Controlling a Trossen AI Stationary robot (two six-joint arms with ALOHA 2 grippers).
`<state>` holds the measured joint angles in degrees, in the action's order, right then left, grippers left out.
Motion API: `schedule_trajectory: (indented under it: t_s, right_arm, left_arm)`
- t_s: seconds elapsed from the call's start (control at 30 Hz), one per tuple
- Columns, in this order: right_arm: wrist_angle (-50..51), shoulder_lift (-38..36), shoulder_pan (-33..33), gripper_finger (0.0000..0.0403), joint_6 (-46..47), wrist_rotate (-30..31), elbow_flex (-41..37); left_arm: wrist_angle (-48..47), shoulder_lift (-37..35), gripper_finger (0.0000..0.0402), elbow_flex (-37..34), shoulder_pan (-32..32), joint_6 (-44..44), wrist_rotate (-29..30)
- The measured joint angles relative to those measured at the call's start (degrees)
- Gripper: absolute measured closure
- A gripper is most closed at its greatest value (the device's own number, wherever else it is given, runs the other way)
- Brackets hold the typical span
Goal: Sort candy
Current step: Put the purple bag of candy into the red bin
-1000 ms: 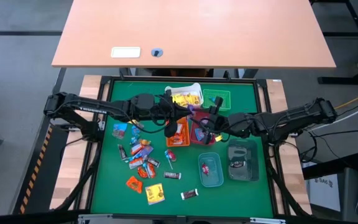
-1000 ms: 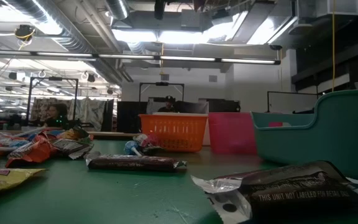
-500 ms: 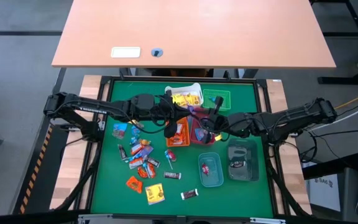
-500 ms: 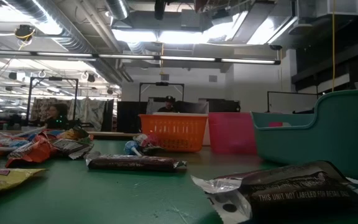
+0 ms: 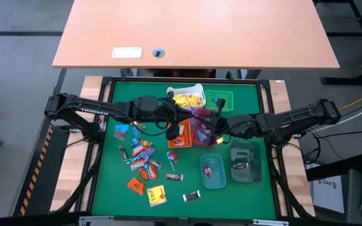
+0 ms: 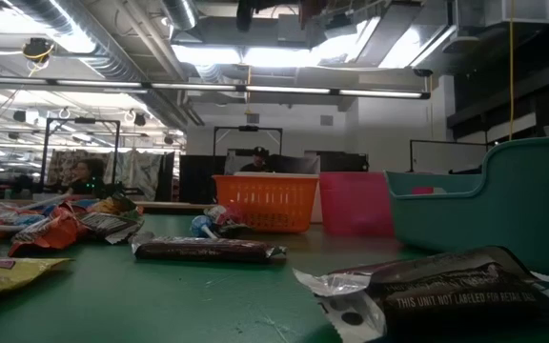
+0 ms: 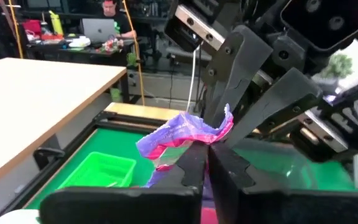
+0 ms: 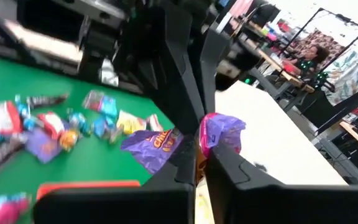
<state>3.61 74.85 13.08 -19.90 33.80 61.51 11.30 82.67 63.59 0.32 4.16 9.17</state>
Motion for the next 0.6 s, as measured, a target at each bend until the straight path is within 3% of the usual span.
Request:
schedule_trajectory:
  t_s: [0.33, 0.6]
  right_arm:
    - [24.3, 0.1, 0.0, 0.0385, 8.8, -1.1, -0.1]
    - [30.5, 0.1, 0.0, 0.0382, 9.5, -4.9, -0.1]
  left_arm:
    - [-8.0, -0.1, 0.0305, 0.1, 0.2, -1.8, 5.1]
    - [-16.1, -0.3, 0.0296, 0.1, 0.5, -1.2, 5.3]
